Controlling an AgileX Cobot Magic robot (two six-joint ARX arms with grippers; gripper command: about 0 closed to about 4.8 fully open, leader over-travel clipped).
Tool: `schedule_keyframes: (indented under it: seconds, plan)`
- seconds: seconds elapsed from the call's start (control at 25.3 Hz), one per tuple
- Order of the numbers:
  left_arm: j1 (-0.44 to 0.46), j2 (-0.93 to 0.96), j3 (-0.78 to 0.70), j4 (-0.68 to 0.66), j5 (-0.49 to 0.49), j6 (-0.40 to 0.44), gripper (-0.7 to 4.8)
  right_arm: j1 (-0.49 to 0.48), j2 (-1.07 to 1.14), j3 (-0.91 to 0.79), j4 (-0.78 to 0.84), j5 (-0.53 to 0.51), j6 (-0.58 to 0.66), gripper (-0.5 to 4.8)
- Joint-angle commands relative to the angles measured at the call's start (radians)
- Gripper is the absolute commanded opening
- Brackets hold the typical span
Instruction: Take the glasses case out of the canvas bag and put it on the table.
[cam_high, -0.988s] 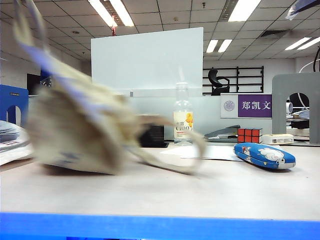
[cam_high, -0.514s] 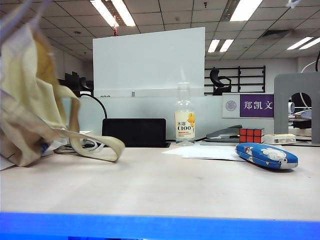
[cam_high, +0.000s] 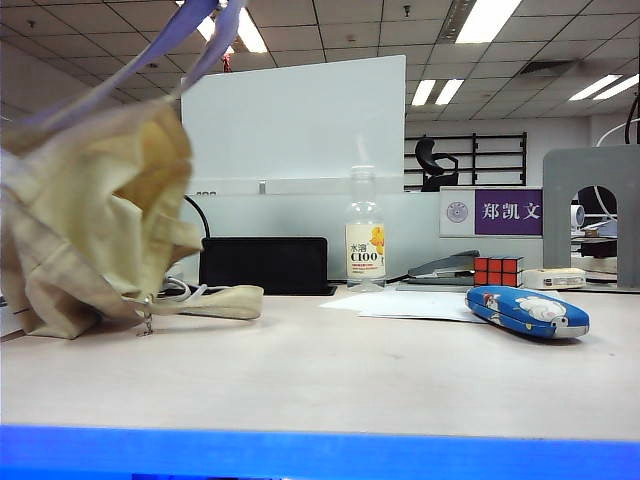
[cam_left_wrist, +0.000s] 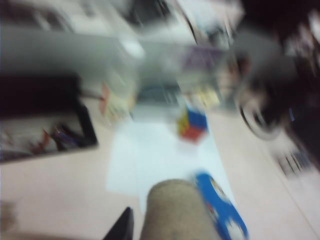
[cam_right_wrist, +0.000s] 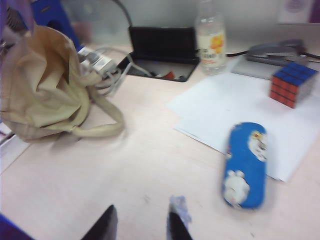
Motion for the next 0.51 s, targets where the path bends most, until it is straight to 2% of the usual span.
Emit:
schedule_keyframes:
  seconds: [0.04, 0.12, 0.24, 0.32, 0.4, 0.51]
  plan:
    - [-0.007, 0.008, -0.101, 0.042, -0.027, 0.018, 0.57, 0.002, -0.155, -0.062, -0.018, 0.002, 0.029, 1.33]
    - [-0.010, 0.003, -0.161, 0.043, -0.043, 0.074, 0.55, 0.002, -0.244, -0.089, -0.019, -0.011, 0.076, 1.33]
    - [-0.044, -0.021, -0.292, 0.150, -0.098, 0.085, 0.48, 0.002, -0.380, -0.109, -0.026, 0.052, 0.089, 1.33]
    - [-0.044, -0.055, -0.396, 0.297, -0.119, 0.019, 0.48, -0.001, -0.456, -0.114, -0.037, 0.092, 0.073, 1.34]
    - [-0.044, -0.093, -0.501, 0.478, -0.130, -0.049, 0.47, 0.000, -0.448, -0.105, -0.084, 0.091, 0.059, 1.34]
    - [-0.045, -0.158, -0.640, 0.710, -0.172, -0.093, 0.48, 0.001, -0.438, -0.129, -0.119, 0.092, 0.059, 1.35]
